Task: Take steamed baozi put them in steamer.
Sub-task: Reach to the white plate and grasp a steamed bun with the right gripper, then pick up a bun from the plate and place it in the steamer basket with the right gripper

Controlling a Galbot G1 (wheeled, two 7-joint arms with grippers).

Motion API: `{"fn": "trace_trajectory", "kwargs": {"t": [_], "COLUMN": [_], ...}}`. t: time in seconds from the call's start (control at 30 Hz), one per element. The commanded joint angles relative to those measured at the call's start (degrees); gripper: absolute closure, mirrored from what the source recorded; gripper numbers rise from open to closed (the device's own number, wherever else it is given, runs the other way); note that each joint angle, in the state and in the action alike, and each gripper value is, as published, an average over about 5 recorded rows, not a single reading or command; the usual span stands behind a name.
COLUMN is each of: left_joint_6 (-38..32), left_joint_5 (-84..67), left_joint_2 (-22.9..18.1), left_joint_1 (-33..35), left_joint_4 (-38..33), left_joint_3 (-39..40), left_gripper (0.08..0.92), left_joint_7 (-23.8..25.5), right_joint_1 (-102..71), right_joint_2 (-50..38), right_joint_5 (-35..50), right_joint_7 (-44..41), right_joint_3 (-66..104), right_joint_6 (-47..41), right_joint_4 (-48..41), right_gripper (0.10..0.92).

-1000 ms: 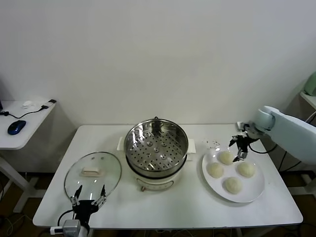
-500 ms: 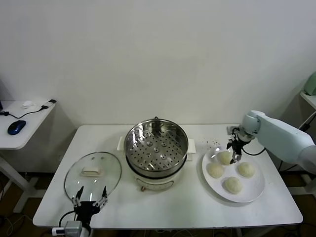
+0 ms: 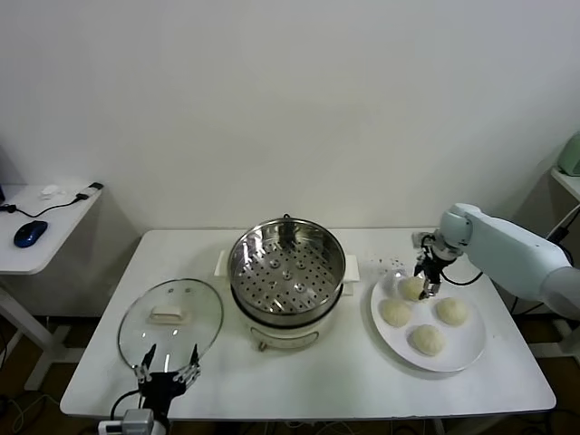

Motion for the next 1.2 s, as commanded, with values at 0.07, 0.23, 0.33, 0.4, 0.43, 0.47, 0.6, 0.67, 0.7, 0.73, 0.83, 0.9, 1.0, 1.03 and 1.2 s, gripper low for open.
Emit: {"fn": "trace_trajectory", "kwargs": {"t": [0.07,0.23,0.33,0.4,0.43,0.47,0.6,0.67,0.7,0.73,0.83,0.9,1.0,1.03,1.2], "left_joint_6": [0.12,0.31,0.43,0.48,0.52,0.59,1.17,1.45,1.57,1.64,1.78,1.86,1.98,2.00,1.96], "left_joint_5": [0.70,0.93,1.02,1.01,0.99,0.98,0.88,0.83,0.82,0.83,0.84,0.75,0.60,0.58,0.58], "left_joint_2": [-0.55,-0.74,-0.61,-0.40,-0.30,-0.21,0.06,0.23,0.32,0.41,0.57,0.67,0.82,0.88,1.19], "left_joint_1": [0.25,0.56,0.59,0.62,0.63,0.63,0.65,0.59,0.54,0.47,0.28,0.24,0.25,0.26,0.31], "left_joint_4": [-0.49,-1.26,-1.59,-1.85,-2.01,-2.17,-3.05,-3.29,-3.33,-3.32,-3.29,-3.33,-3.37,-3.36,-3.16], "left_joint_3": [0.57,0.87,0.87,0.83,0.81,0.80,0.81,0.89,0.94,0.98,0.98,0.87,0.68,0.64,0.57], "left_gripper": [0.177,0.177,0.177,0.177,0.177,0.177,0.177,0.177,0.177,0.177,0.177,0.177,0.177,0.177,0.177], "left_joint_7": [-0.13,-0.18,-0.26,-0.31,-0.32,-0.31,-0.20,-0.15,-0.12,-0.10,-0.06,-0.03,0.01,0.01,-0.04], "right_joint_1": [2.36,10.86,20.72,29.02,32.89,36.70,47.89,50.87,51.51,51.58,49.42,46.43,40.51,38.17,27.92], "right_joint_2": [-0.86,-3.17,-3.43,-2.50,-1.62,-0.50,4.79,7.37,8.70,9.86,12.70,13.79,15.08,15.56,18.01], "right_joint_5": [0.91,3.29,6.71,9.47,10.52,11.58,15.14,16.38,16.56,16.35,13.58,9.83,1.45,-2.31,-15.55], "right_joint_7": [-0.35,-1.56,-2.60,-3.53,-3.99,-4.42,-5.84,-6.50,-6.53,-6.48,-5.66,-4.91,-2.87,-1.93,3.45], "right_joint_3": [-2.10,-8.31,-14.18,-18.79,-20.82,-22.89,-26.33,-26.14,-25.92,-25.70,-25.08,-24.20,-21.64,-20.48,-15.83], "right_joint_6": [-0.16,0.84,2.24,4.56,6.25,8.01,14.93,18.14,19.79,21.43,26.89,30.34,35.04,36.71,40.63], "right_joint_4": [3.42,10.50,15.76,19.34,20.84,22.39,28.14,31.14,32.58,33.89,36.77,37.28,35.71,34.57,28.19], "right_gripper": [0.348,0.355,0.354,0.352,0.351,0.350,0.350,0.349,0.349,0.349,0.352,0.354,0.355,0.355,0.355]}}
